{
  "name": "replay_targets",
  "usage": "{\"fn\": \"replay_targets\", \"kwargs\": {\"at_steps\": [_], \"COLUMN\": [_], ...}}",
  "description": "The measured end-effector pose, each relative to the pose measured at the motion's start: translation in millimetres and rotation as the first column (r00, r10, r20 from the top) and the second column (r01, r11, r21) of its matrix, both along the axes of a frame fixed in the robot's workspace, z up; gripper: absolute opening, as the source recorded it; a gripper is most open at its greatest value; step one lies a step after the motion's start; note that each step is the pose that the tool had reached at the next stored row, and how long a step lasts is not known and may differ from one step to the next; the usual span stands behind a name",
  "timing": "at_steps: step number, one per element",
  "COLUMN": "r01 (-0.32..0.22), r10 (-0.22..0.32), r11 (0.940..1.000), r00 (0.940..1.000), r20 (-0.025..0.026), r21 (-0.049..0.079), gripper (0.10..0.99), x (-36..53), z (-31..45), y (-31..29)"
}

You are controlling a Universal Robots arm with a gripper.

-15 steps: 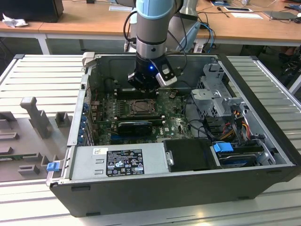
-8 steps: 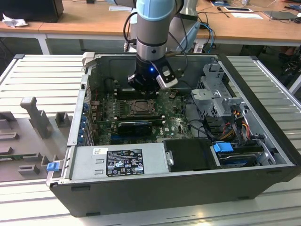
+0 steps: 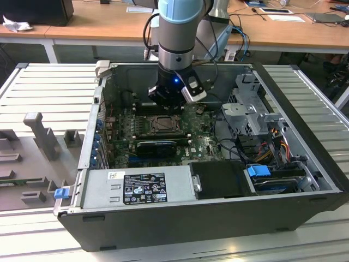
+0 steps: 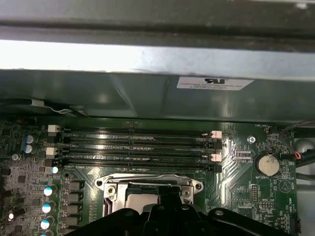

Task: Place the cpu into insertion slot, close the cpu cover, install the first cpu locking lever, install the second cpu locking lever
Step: 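Install the second cpu locking lever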

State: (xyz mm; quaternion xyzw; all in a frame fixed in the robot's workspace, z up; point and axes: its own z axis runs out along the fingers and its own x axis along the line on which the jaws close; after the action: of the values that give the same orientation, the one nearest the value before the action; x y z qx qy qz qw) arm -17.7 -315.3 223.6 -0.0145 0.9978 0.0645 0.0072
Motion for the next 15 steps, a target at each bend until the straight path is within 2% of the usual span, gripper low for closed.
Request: {"fn": "replay_targets", "kwargs": {"at_steps": [7, 11, 15], "r01": [0.000, 0.000, 0.000], "r10": [0.000, 0.000, 0.000], "r11": [1.0000, 1.0000, 1.0000], "r00": [1.0000, 1.0000, 1.0000], "r20": [0.0000, 0.0000, 0.0001], "r21": [0.000, 0.000, 0.000], "gripper": [0.106, 0.106, 0.106], "x": [0.0, 0.0, 0.1], "z": [-0.1, 11.2, 13.1], "y": [-7.5, -7.6, -10.0]}}
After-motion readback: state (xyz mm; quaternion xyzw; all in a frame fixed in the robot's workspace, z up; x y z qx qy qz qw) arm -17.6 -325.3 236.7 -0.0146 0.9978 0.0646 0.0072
